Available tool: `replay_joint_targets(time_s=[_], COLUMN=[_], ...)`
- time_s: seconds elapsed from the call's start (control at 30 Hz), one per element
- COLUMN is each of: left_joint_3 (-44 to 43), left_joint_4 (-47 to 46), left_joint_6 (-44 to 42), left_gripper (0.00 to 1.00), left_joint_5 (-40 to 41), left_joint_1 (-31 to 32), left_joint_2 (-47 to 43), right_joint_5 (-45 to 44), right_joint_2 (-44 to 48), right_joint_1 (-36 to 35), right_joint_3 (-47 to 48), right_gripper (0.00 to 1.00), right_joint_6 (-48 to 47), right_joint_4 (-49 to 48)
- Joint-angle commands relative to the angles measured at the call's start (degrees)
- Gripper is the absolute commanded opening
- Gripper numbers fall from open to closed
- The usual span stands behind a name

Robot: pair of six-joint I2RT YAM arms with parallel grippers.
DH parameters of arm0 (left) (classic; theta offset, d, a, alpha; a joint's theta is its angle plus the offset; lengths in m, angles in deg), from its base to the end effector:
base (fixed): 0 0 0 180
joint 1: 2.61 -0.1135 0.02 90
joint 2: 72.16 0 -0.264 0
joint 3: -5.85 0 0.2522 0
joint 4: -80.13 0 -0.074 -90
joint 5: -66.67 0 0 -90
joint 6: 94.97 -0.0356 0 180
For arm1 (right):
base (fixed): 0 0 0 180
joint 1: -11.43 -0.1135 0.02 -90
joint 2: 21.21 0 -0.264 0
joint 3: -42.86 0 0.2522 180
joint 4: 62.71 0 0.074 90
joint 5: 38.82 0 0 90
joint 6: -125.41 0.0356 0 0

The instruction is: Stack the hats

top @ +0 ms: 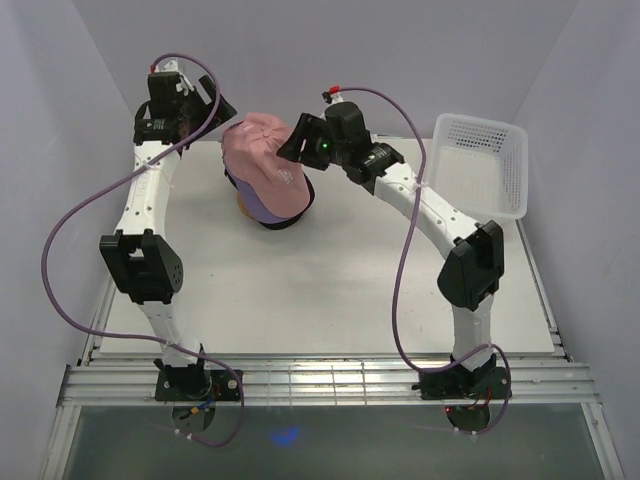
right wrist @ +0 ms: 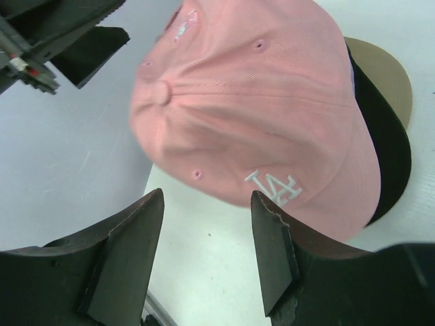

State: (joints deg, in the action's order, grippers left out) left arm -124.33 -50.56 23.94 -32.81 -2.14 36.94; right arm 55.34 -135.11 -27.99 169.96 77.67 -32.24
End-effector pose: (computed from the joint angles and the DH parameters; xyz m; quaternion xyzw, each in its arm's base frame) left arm 0.4378 -0.0095 0.4021 -0.1690 0.8395 -0.1983 0.4769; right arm 0.3669 0.3049 0.3799 -0.0016 0.8050 0.4096 0.4292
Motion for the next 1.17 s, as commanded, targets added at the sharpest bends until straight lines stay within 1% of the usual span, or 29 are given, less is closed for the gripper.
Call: replay_joint_targets(time_s=[0.0,0.1,0.13,0.17,0.23,0.27,0.3,0.33,0.37,0.4,0.47,0.53,0.57,0.6,0.63,0.77,0.9,1.13], left_joint_3=[-1.6,0.7,3.2,4.3,8.5,10.0,11.7,15.1,16.6,18.1,22.7,25.1,27.0,28.1,29.1,32.7,36.3,37.3], left_joint_4=[0.0,-0.5,-1.1,-1.1,-1.2,-1.3,-1.4,-1.9,-1.8,-1.8,-1.8,-1.3,-0.9,-0.7,-0.5,0.0,0.0,0.7], left_joint_6=[-0.3,0.9,0.9,0.6,0.4,0.1,-0.2,-0.5,-1.3,-1.7,-2.2,-2.7,-3.0,-3.6,-3.9,-4.5,-4.1,-4.5], left_gripper=[0.98,0.98,0.98,0.98,0.98,0.98,0.98,0.98,0.98,0.98,0.98,0.98,0.98,0.98,0.98,0.98,0.98,0.98], left_joint_5=[-1.0,-1.9,-2.1,-2.0,-2.1,-2.1,-2.3,-1.9,-1.7,-1.7,-2.8,-3.9,-3.6,-3.4,-3.3,-3.4,-3.4,-3.3], left_joint_1=[-0.4,-0.3,0.1,0.5,1.9,2.5,3.6,4.4,5.0,5.8,6.0,6.6,7.0,7.4,7.5,8.1,8.2,8.4], left_joint_2=[-6.0,-10.8,-12.3,-15.5,-18.6,-20.4,-23.9,-25.7,-27.2,-30.4,-33.3,-36.8,-37.7,-38.8,-40.6,-43.7,-46.2,-48.1], right_joint_5=[-1.0,-0.6,-1.4,-2.0,-3.9,-4.2,-6.2,-7.4,-8.1,-8.9,-12.5,-14.0,-14.4,-14.9,-14.9,-15.7,-14.6,-14.6], right_joint_2=[9.0,16.3,18.5,23.0,27.8,33.0,35.6,40.6,43.2,45.3,50.9,55.1,56.2,57.0,58.2,58.7,58.8,58.4], right_joint_1=[1.1,3.0,3.9,4.3,5.7,6.3,6.8,8.1,8.7,9.2,10.0,10.2,10.2,10.2,10.2,10.2,10.3,10.3], right_joint_3=[-2.1,-9.8,-14.5,-16.7,-21.2,-25.9,-28.2,-30.3,-34.1,-35.5,-37.6,-39.9,-41.0,-42.5,-43.0,-43.6,-43.4,-42.8], right_gripper=[0.60,0.63,0.64,0.67,0.71,0.74,0.76,0.78,0.84,0.87,0.92,0.96,0.99,0.93,0.90,0.89,0.89,0.89], right_joint_6=[-2.4,-2.4,-3.1,-3.6,-5.3,-5.8,-6.1,-7.4,-8.2,-9.3,-11.6,-12.5,-13.0,-12.8,-13.2,-13.7,-14.2,-14.1], right_joint_4=[-1.3,-1.3,-1.5,-1.5,-1.3,-1.2,-1.1,-1.1,-0.8,-0.3,2.8,5.5,6.2,7.0,7.7,12.2,12.5,12.2])
